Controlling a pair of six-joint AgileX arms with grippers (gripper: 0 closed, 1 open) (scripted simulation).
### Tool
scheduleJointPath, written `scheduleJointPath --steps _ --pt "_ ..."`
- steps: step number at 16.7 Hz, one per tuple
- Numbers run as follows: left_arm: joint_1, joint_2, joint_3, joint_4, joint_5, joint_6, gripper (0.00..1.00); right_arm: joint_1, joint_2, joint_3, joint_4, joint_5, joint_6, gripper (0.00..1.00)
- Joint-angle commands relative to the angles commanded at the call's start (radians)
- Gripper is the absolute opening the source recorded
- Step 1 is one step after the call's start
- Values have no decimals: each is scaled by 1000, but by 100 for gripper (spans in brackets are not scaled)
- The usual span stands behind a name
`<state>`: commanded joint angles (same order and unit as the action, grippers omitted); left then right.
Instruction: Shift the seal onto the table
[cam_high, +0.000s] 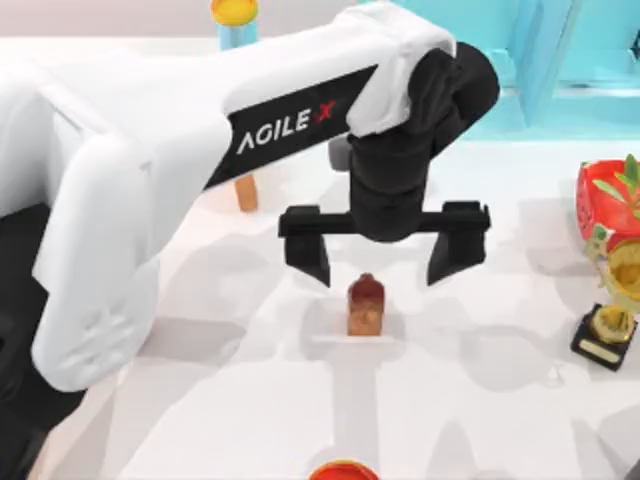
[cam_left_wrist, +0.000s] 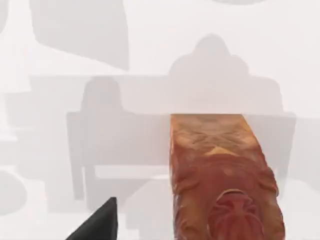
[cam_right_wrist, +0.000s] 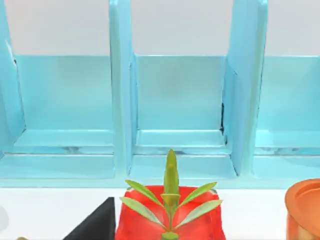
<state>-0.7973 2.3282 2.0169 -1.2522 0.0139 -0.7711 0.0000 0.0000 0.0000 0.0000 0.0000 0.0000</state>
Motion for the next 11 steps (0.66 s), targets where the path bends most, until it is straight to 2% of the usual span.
scheduleJointPath --steps 6,11 --pt "-2 11 331 -317 -11 2 100 0 0 0 0 0 0 100" --pt "1 10 427 -423 -11 5 100 0 0 0 0 0 0 100"
